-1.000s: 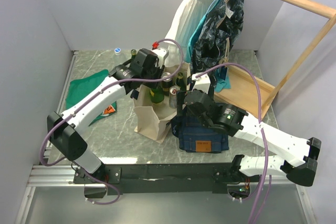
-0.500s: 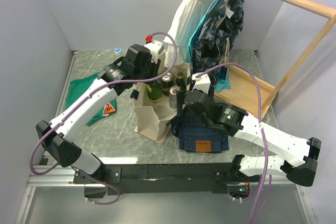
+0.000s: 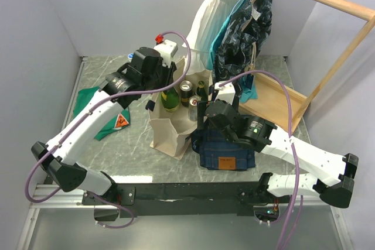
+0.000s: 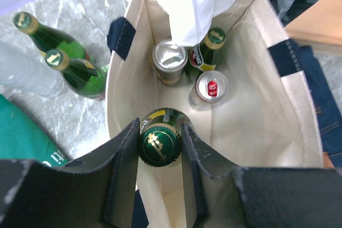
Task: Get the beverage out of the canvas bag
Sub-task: Take out the drink from the canvas bag.
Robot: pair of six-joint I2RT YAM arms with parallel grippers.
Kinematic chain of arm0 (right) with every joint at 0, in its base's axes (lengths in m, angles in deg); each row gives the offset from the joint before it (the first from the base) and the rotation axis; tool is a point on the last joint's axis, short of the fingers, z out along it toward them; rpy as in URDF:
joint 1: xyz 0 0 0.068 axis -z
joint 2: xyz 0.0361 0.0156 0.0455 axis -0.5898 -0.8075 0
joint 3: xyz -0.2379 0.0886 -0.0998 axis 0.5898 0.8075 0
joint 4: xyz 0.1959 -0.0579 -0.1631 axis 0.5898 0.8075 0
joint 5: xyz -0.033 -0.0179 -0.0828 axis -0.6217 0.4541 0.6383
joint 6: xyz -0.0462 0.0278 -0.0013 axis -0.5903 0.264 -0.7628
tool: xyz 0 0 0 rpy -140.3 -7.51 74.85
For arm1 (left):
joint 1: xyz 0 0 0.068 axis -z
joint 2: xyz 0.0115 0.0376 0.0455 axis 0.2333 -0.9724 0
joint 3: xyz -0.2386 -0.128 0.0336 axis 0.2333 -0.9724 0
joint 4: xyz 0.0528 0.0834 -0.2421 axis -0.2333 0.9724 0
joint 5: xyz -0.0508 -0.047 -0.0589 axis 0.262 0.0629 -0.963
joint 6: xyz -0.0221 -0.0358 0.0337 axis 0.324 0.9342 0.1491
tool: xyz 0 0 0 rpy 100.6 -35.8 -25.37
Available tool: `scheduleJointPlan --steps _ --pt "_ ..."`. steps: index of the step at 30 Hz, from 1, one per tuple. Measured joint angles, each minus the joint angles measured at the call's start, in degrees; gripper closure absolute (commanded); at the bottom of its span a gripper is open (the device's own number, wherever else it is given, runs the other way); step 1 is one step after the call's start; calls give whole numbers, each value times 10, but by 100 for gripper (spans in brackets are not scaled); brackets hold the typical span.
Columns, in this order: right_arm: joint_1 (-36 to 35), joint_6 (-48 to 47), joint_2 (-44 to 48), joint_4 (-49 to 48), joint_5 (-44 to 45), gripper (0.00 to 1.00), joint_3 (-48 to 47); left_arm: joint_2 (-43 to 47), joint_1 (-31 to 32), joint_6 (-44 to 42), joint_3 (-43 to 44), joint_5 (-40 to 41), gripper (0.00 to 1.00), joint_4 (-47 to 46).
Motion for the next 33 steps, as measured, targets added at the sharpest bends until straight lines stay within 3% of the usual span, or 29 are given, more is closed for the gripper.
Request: scheduleJointPlan --steps 33 --pt "0 10 49 -9 -20 0 27 79 0 6 23 12 99 -4"
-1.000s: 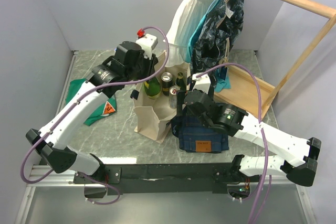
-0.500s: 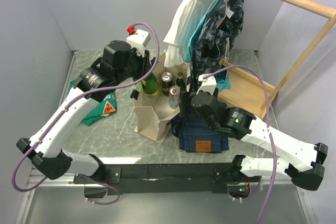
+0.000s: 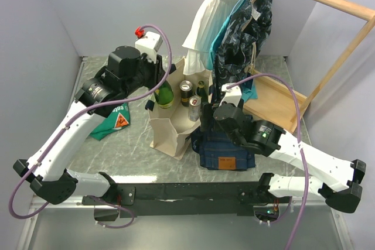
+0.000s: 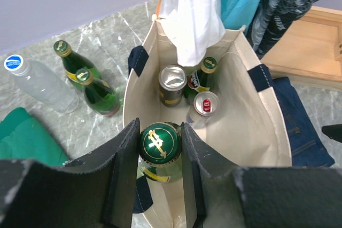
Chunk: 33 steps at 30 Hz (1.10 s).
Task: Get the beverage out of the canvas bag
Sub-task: Take out the drink from the canvas bag, then place the drink at the center of the board.
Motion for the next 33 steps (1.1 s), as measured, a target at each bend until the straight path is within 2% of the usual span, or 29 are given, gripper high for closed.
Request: scheduleJointPlan --steps 12,22,33 --pt "0 2 -1 2 7 0 1 0 -7 -6 0 37 99 0" --pt "0 2 2 1 8 0 11 14 -53 -6 -8 41 99 0" --pt "0 2 2 1 8 0 11 39 -57 -6 -6 37 99 -3"
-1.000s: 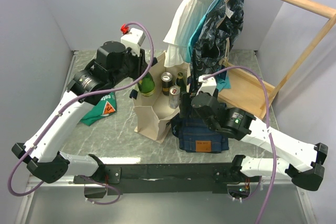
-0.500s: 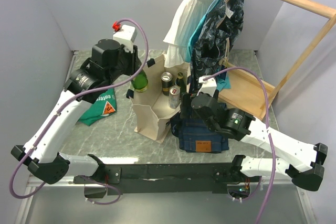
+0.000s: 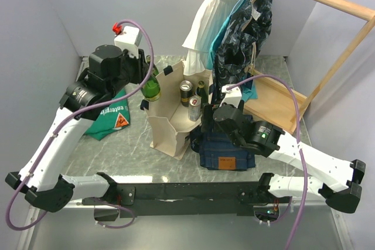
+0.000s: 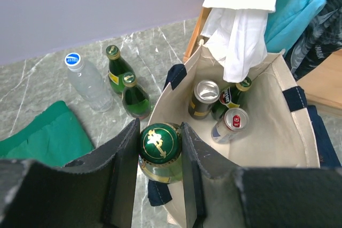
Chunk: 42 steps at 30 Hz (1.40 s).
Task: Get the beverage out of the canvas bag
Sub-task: Place the drink at the center of the board.
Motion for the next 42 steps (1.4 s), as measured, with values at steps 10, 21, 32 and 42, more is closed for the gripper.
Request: scheduleJointPlan --steps 10,21,32,42 --pt "0 0 -1 0 0 0 0 20 0 -9 5 37 99 -2" --pt "0 0 -7 0 -1 0 -2 33 -42 -22 -17 72 99 -11" --pt "0 2 -16 5 -1 0 -12 42 -142 -20 -64 38 99 -16" --pt "0 -5 -16 5 -1 0 -12 20 -200 -3 -90 -21 99 -42"
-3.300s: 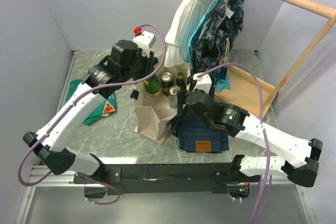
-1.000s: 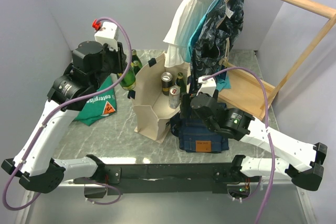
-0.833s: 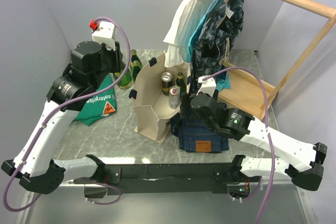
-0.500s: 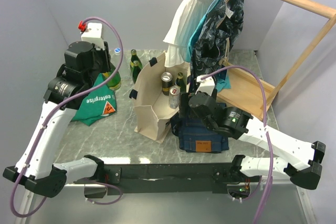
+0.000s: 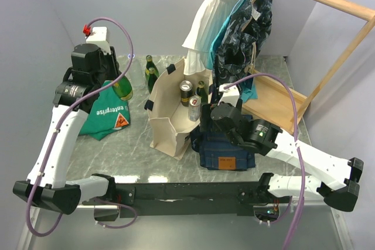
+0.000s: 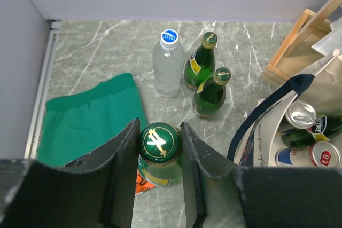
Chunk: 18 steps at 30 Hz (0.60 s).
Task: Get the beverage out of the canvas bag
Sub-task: Place the drink at the center of the board.
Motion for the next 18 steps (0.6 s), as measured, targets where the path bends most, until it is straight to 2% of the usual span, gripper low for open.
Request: scheduleJointPlan --steps 13,18 --pt "0 -8 5 1 1 0 0 -20 -55 19 -23 -50 99 -15" --pt "0 -8 21 1 1 0 2 -57 -75 25 -18 -78 99 -28"
